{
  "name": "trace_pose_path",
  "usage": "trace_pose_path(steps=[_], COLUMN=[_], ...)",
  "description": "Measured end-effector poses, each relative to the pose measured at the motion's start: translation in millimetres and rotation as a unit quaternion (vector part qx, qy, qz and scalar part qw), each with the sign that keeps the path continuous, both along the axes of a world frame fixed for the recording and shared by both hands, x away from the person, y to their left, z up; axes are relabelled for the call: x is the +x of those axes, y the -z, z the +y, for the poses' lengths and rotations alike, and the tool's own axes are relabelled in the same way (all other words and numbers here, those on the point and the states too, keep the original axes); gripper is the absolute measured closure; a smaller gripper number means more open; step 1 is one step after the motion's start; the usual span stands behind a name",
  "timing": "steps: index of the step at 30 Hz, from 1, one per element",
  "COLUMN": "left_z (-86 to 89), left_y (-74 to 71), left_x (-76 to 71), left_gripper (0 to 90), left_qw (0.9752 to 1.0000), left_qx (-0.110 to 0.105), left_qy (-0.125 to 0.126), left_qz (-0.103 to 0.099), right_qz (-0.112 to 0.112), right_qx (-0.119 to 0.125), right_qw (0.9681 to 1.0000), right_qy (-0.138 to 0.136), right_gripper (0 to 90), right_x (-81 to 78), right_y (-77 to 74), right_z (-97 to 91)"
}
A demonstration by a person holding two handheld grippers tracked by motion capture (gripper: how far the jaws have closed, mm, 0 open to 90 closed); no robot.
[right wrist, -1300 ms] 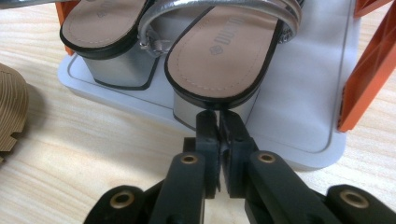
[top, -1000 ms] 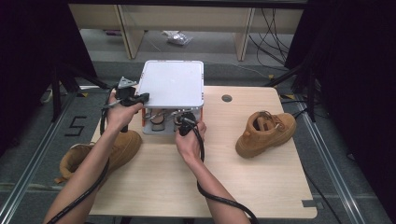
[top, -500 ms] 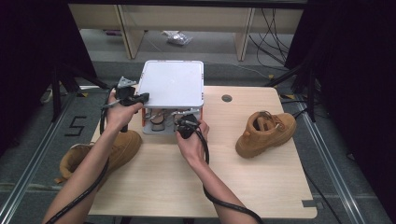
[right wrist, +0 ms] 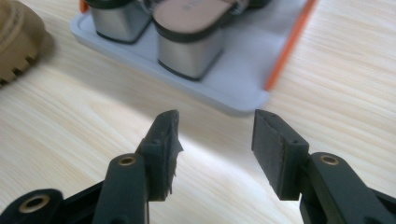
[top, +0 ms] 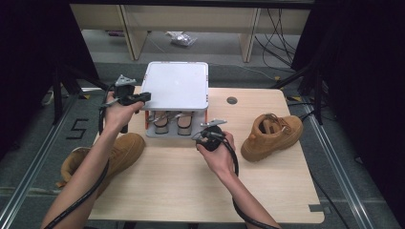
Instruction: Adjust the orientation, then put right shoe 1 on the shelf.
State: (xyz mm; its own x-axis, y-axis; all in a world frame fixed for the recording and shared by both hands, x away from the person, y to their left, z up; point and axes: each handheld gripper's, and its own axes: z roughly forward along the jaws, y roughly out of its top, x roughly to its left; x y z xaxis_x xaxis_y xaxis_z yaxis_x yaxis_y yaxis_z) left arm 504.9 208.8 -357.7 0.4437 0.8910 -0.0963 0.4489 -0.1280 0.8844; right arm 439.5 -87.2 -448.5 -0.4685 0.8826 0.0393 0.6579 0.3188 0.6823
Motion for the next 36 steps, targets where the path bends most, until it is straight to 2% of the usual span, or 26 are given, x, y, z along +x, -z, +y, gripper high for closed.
trace_pose_path(steps=[1, 2, 3, 4, 6, 8, 9, 10, 12, 13, 16, 17, 21, 23, 25, 26, 28, 29, 31, 32, 36], left_z=[0.0, 2.4, 2.4, 5.0, 7.1, 10.8, 13.7, 15.6, 21.6, 24.3, 28.4, 32.6, 44.7, 52.3, 54.4, 58.3, 64.1, 70.2, 72.9, 78.6, 84.8], left_y=[0.0, -4.8, -4.8, -7.3, -7.6, -6.4, -6.0, -5.2, -4.1, -3.7, -3.0, -3.3, -3.7, -3.2, -2.5, -2.2, -0.7, 0.3, 0.7, 1.1, 3.2], left_x=[0.0, -4.9, -4.9, -9.7, -12.4, -15.4, -17.6, -19.6, -26.5, -28.8, -33.5, -36.7, -45.8, -54.5, -57.5, -60.3, -65.8, -71.9, -74.9, -80.5, -88.8], left_gripper=[81.9, 80.7, 79.7, 77.9, 76.7, 70.4, 69.2, 68.3, 67.3, 66.8, 65.1, 64.2, 63.1, 62.8, 62.5, 62.1, 61.5, 61.3, 61.3, 61.2, 61.1], left_qw=[1.0000, 1.0000, 1.0000, 0.9999, 0.9999, 0.9998, 0.9996, 0.9996, 0.9995, 0.9993, 0.9992, 0.9989, 0.9989, 0.9988, 0.9988, 0.9984, 0.9985, 0.9983, 0.9982, 0.9978, 0.9981], left_qx=[0.000, 0.007, 0.007, 0.011, 0.014, 0.017, 0.024, 0.024, 0.028, 0.032, 0.034, 0.040, 0.039, 0.042, 0.040, 0.047, 0.042, 0.044, 0.044, 0.049, 0.039], left_qy=[0.000, 0.003, 0.003, 0.004, 0.003, 0.004, 0.004, 0.002, -0.003, 0.001, 0.001, 0.000, -0.012, -0.013, -0.014, -0.010, -0.012, -0.018, -0.022, -0.024, -0.023], left_qz=[0.000, -0.001, -0.001, 0.001, 0.004, 0.009, 0.013, 0.011, 0.017, 0.019, 0.024, 0.025, 0.023, 0.023, 0.025, 0.029, 0.032, 0.034, 0.035, 0.037, 0.042], right_qz=[0.000, -0.002, -0.002, -0.004, -0.005, -0.010, -0.016, -0.011, -0.021, -0.024, -0.017, -0.021, -0.022, -0.024, -0.023, -0.025, -0.026, -0.027, -0.028, -0.023, -0.026], right_qx=[0.000, 0.002, 0.002, 0.005, 0.007, 0.010, 0.011, 0.013, 0.014, 0.013, 0.022, 0.023, 0.022, 0.032, 0.024, 0.026, 0.023, 0.025, 0.024, 0.035, 0.035], right_qw=[1.0000, 1.0000, 1.0000, 1.0000, 0.9999, 0.9998, 0.9997, 0.9997, 0.9996, 0.9995, 0.9994, 0.9994, 0.9994, 0.9991, 0.9994, 0.9993, 0.9994, 0.9993, 0.9992, 0.9989, 0.9989], right_qy=[0.000, 0.003, 0.003, 0.006, 0.009, 0.015, 0.013, 0.017, 0.015, 0.014, 0.019, 0.015, 0.013, 0.012, 0.014, 0.014, 0.009, 0.012, 0.014, 0.021, 0.019], right_gripper=[51.4, 51.4, 51.4, 51.5, 51.7, 52.8, 53.4, 53.5, 54.2, 54.3, 54.3, 54.2, 53.4, 51.8, 51.2, 50.7, 50.0, 49.7, 49.5, 49.3, 49.0], right_x=[0.0, -4.3, -4.3, -8.2, -9.7, -16.1, -17.9, -20.5, -22.4, -24.1, -28.8, -32.3, -35.9, -38.6, -40.2, -40.6, -42.4, -43.9, -45.7, -46.9, -48.7], right_y=[0.0, -0.5, -0.5, -1.2, -1.2, -2.4, -2.2, -2.5, -0.1, 0.8, 3.1, 6.3, 9.1, 11.7, 11.1, 12.0, 12.9, 13.5, 13.8, 14.7, 16.5], right_z=[0.0, -11.2, -11.2, -20.9, -24.1, -36.3, -39.9, -42.7, -49.1, -51.8, -54.0, -56.2, -57.0, -57.6, -58.3, -58.7, -60.6, -62.1, -64.7, -64.6, -68.5])
